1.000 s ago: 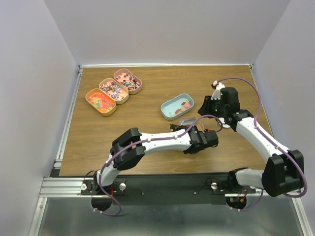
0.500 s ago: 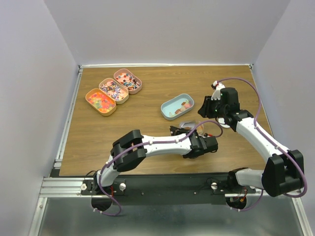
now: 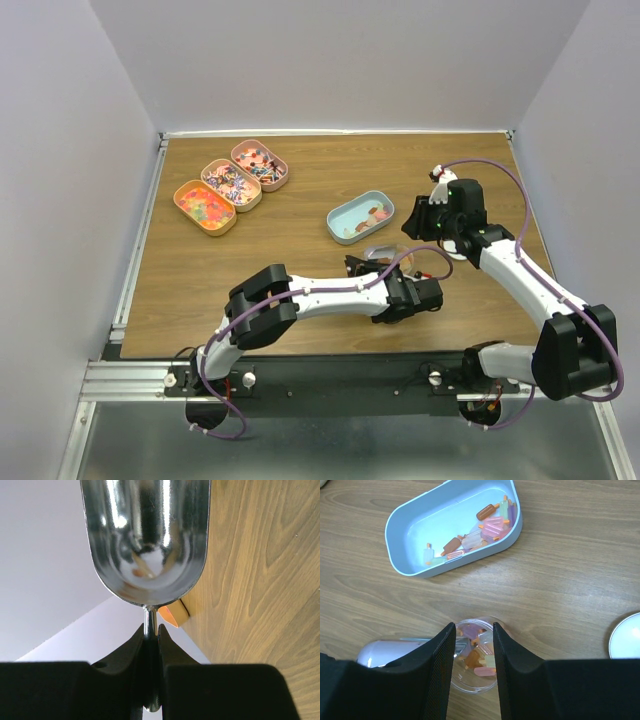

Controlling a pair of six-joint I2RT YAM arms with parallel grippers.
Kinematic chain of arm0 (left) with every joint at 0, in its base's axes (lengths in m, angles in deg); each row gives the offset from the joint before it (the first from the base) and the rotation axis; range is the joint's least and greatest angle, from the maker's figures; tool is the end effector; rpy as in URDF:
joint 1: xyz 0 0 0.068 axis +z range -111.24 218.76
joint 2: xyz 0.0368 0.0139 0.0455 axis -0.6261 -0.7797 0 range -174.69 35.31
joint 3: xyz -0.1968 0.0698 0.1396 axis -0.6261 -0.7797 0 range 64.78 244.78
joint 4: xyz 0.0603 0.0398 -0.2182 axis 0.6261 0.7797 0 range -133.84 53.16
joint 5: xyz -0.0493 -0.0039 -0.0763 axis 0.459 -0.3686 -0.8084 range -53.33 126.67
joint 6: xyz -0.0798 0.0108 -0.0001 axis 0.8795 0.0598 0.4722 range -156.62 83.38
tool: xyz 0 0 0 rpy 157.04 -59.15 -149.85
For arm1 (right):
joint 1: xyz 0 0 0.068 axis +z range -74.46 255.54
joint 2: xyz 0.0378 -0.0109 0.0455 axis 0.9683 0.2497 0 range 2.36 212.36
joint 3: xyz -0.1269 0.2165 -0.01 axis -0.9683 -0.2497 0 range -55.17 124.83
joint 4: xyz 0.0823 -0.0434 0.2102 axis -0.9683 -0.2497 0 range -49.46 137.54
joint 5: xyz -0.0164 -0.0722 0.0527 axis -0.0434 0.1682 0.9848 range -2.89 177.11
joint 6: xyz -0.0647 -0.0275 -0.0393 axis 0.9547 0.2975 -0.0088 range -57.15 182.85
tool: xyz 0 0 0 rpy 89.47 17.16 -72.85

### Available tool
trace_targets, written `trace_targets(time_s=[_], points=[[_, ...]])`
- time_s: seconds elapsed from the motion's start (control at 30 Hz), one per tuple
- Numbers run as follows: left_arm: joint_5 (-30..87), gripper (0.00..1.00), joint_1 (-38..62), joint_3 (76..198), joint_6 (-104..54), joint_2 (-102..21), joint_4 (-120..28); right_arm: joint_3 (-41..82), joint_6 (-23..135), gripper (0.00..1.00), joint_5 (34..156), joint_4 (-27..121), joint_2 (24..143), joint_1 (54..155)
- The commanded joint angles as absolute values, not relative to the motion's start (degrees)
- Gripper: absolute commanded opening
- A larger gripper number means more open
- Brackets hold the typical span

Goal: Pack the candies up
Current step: Place the fake candies in the packing bottle.

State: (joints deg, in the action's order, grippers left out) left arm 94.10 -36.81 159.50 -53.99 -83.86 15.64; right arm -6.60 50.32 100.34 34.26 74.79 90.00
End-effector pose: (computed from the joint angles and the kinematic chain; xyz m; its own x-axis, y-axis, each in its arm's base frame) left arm 0.1480 -0.3401 0.1809 -0.0873 0.9849 0.1493 0.5504 -0.0772 0.8313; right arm 0.2644 0.0846 0.2278 -0.6615 0.0475 -0.7484 -0.2830 0.9084 0.3079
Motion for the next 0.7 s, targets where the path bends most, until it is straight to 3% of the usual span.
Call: trace_targets(time_s=[0.0,0.67], points=[[95.8,0.00,-37.3,159.9,-54.4,-84.0,15.2,-7.5,49.7,0.43,101.3,35.3,73.6,89.9],[100.1,0.00,-37.7,159.0,-56.0,-85.5,13.1,-7.9,49.6,0.43,101.5,35.8,74.1,89.8]])
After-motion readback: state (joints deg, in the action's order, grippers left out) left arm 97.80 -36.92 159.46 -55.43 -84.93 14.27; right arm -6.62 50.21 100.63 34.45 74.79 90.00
